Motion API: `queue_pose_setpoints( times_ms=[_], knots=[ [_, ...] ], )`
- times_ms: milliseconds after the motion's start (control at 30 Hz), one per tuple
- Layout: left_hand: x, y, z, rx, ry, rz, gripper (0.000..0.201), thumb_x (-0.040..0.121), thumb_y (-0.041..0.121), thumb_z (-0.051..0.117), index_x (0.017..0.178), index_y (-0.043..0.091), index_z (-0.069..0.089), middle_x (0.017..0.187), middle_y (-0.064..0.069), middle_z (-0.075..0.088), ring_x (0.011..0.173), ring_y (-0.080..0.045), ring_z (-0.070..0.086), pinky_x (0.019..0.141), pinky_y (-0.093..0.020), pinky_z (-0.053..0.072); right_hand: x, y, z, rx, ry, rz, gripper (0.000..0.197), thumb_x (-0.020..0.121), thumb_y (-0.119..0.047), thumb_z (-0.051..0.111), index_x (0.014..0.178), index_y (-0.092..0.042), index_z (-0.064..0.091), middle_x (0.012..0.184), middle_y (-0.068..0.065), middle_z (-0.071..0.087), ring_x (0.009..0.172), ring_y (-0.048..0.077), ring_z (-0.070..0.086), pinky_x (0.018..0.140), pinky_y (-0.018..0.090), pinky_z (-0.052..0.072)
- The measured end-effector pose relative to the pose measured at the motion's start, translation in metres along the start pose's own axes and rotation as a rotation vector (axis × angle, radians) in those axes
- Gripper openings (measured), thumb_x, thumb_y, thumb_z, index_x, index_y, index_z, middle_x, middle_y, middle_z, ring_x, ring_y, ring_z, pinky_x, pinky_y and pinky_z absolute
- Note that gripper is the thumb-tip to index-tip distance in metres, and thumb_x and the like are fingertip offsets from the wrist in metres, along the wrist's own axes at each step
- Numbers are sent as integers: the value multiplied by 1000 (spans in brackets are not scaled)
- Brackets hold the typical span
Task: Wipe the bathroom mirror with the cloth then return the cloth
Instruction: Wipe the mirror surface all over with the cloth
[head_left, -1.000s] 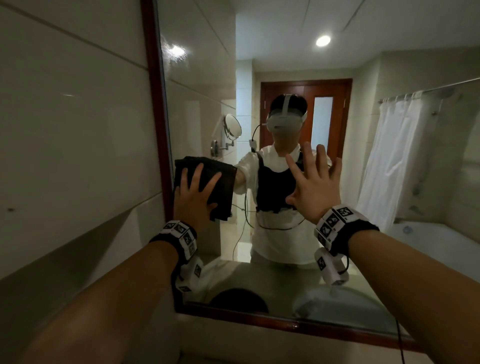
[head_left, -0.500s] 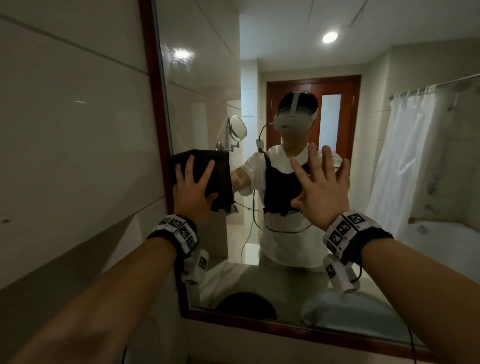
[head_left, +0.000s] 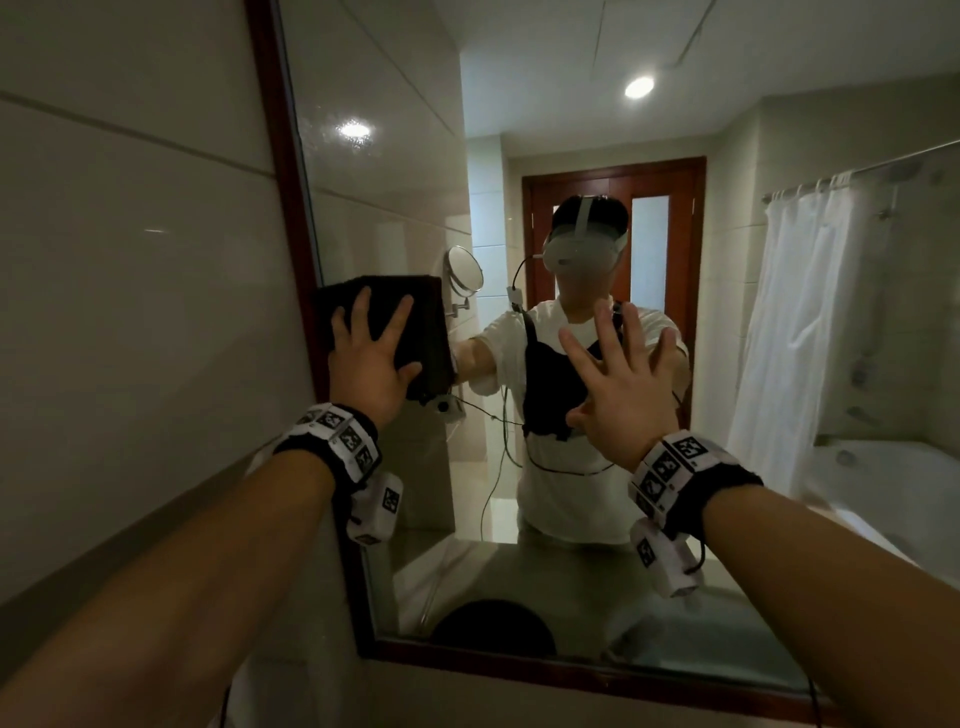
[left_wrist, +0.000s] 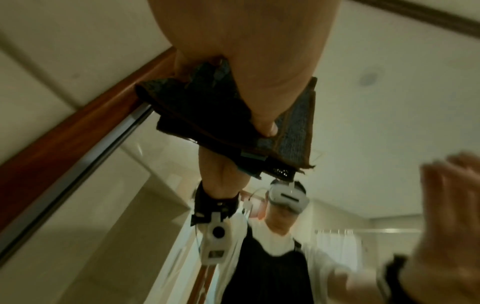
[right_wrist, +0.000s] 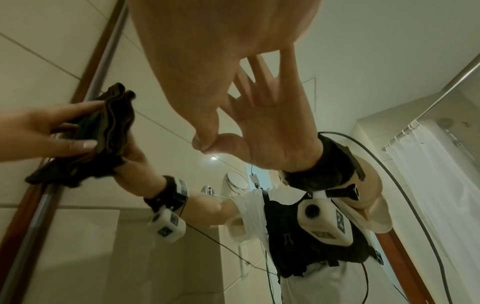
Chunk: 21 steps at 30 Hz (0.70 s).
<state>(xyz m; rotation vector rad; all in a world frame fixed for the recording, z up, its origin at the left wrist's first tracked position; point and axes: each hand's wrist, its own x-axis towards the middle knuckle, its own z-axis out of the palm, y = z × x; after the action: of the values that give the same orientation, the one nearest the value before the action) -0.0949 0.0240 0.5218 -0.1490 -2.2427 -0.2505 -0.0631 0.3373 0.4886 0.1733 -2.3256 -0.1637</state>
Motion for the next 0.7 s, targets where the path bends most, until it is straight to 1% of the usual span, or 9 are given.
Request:
queue_pose_setpoints(
  times_ms=[133,200,267,400,500,567,700],
  knots=[
    [-42,3,29,23,-84,9,85,88,35,68,155,38,16,163,-10,-2,145,-47,2,111,-67,26,-2,-1,-3,-2,-15,6,111,79,-64,65,155,-36,-11,159,7,-33,146,37,-28,112,66,-11],
    [-56,4,40,24,-102,-8,85,88,34,69,155,37,18,162,-11,-1,144,-48,2,110,-68,27,-2,0,-4,-3,-23,3,110,80,-64,65,155,-36,-12,158,7,-33,145,36,-28,111,66,-12],
    [-59,6,45,12,-94,-29,86,86,32,71,154,37,20,162,-11,2,144,-49,5,108,-68,29,-2,0,-4,-1,-25,-3,110,80,-64,65,154,-37,-12,158,7,-33,145,36,-28,111,66,-13],
    [-53,7,41,-21,-108,-48,85,86,31,71,154,38,20,162,-10,0,145,-46,2,107,-69,31,-2,0,-5,12,-23,-6,110,80,-63,65,154,-37,-12,158,7,-35,145,36,-29,113,67,-10],
    [-40,15,35,-61,-97,-70,85,89,30,68,155,40,14,163,-7,-7,147,-43,-5,109,-70,25,-2,0,-5,16,-25,-6,109,81,-62,65,154,-37,-13,157,7,-36,144,36,-31,114,68,-8],
    [-25,26,24,-73,-84,-73,86,90,31,66,155,43,11,163,-4,-10,147,-41,-8,111,-69,22,-2,0,-5,24,-30,-6,109,82,-61,64,154,-37,-14,156,7,-37,143,36,-33,113,68,-10],
    [7,59,-2,-43,-40,-21,88,90,29,67,154,46,9,163,-3,-9,147,-42,-7,110,-71,22,-2,0,-4,26,-29,-6,110,81,-60,66,154,-37,-13,158,7,-34,143,35,-33,112,67,-11]
  ],
)
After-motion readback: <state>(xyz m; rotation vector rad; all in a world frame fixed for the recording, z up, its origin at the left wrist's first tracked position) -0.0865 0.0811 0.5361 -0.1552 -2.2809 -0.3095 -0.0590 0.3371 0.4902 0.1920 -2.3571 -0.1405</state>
